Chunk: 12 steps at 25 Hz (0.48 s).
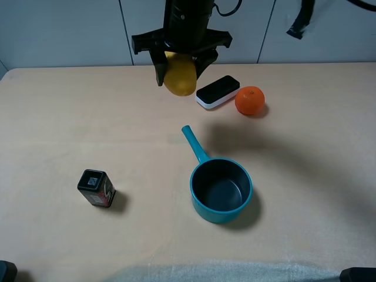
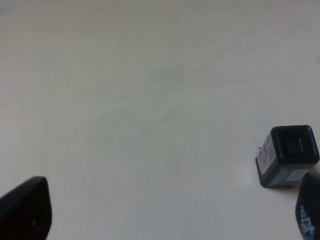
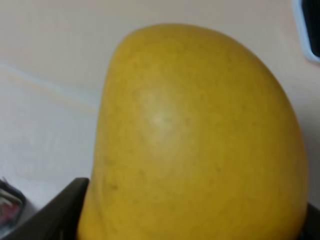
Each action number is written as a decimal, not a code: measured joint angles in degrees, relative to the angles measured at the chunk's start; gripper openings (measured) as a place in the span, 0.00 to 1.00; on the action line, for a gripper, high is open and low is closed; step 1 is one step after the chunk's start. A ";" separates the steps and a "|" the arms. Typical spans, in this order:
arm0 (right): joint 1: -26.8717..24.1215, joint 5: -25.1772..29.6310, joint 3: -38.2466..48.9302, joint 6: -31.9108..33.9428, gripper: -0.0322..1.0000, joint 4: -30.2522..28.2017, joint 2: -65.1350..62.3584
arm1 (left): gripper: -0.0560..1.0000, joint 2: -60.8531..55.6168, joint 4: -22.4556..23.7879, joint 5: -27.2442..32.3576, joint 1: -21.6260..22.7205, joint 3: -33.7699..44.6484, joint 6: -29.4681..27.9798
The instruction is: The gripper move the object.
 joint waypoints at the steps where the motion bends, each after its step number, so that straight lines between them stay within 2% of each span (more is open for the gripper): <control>1: 0.00 0.00 -1.61 -0.05 0.50 0.00 1.09 | 0.99 0.00 0.00 0.00 0.00 0.00 0.00; 12: 0.00 -0.05 -12.53 -0.18 0.50 0.67 11.62 | 0.99 0.00 0.00 0.00 0.00 0.00 0.00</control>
